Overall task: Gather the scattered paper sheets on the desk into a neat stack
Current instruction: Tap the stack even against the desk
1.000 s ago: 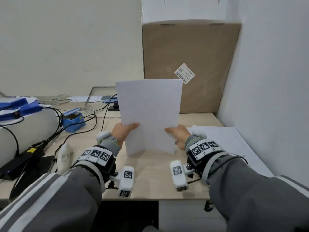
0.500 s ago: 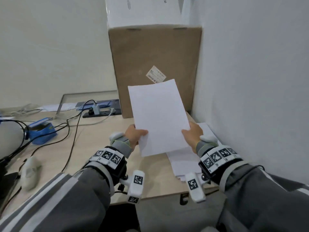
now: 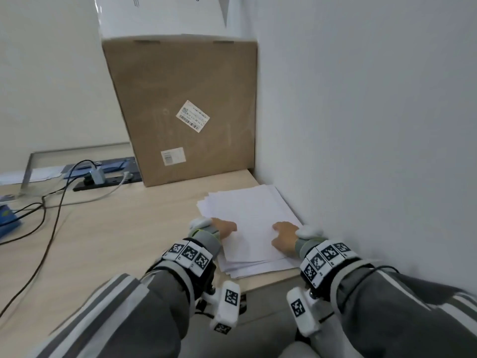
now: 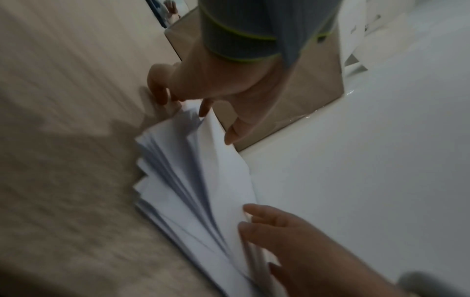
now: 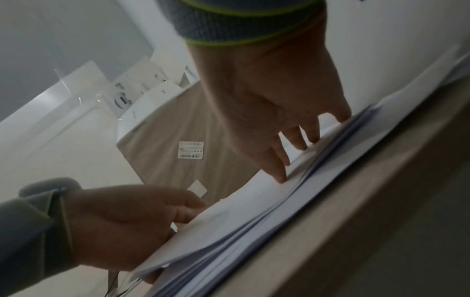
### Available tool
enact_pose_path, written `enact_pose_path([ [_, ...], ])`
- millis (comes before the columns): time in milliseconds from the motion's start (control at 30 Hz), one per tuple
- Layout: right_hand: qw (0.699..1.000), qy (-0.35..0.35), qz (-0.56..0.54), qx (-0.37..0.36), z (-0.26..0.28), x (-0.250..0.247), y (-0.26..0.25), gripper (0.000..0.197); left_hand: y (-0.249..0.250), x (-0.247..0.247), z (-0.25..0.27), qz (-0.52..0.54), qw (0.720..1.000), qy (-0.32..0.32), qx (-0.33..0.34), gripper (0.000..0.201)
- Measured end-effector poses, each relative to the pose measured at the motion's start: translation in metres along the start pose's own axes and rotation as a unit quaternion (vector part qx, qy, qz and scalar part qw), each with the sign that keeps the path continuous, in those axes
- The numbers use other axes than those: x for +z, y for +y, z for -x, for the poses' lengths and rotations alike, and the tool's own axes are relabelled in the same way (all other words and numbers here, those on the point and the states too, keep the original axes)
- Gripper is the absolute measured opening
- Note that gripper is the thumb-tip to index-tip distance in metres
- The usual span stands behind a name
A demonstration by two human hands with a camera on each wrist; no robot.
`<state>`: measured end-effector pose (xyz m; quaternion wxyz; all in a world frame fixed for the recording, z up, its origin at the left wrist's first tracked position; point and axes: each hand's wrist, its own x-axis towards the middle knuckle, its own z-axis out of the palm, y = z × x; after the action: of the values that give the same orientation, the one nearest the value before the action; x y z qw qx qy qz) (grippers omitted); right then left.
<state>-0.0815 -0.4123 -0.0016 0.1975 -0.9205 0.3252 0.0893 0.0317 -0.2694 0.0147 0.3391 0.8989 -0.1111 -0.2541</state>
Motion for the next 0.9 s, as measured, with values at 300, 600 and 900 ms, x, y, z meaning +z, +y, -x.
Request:
enact_pose_path([
  [300, 1.000, -0.025, -0.001, -0.004, 0.001, -0.011, 0.007, 0.060, -0.004, -0.010, -0.005, 0.317, 0.942, -0.055, -0.093, 0.062],
  [600, 1.000, -0.014, 0.016, -0.014, -0.001, -0.012, 0.010, 0.059, 0.003, -0.007, -0.002, 0.296, 0.943, -0.103, -0.111, 0.061],
  [900, 1.000, -0.013, 0.017, -0.016, -0.001, -0.012, 0.009, 0.059, 0.022, -0.007, 0.003, 0.273, 0.955, -0.097, -0.069, 0.032],
])
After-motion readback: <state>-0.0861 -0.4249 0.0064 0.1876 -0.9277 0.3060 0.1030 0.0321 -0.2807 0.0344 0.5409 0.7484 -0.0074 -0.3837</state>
